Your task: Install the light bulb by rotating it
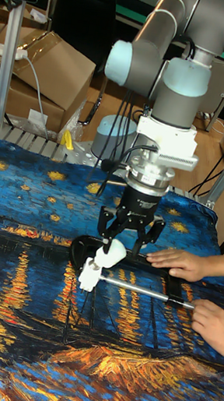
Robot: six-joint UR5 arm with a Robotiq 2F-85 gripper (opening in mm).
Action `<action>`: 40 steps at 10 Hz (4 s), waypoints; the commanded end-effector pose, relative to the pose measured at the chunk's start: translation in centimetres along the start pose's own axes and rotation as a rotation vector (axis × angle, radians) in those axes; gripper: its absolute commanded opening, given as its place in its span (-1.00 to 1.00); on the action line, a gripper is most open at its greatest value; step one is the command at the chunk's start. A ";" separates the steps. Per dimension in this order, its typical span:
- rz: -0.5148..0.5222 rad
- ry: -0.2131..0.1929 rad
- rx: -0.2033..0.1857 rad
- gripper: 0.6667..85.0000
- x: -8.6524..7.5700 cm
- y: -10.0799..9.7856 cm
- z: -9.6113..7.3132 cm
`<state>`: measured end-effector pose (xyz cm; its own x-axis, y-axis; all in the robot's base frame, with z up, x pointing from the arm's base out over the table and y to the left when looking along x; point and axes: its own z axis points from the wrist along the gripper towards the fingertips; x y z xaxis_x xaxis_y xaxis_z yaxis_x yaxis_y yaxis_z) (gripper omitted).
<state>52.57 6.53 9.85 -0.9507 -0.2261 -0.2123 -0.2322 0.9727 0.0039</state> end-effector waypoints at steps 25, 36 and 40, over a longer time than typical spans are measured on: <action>0.073 -0.042 0.121 0.40 1.9 -1.0 -0.4; 0.053 -0.094 0.186 0.30 1.9 -1.7 0.7; 0.019 -0.096 0.214 0.17 1.5 -2.5 0.5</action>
<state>51.45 4.08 8.84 -0.9319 -0.2023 -0.3012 -0.1504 0.9709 -0.1865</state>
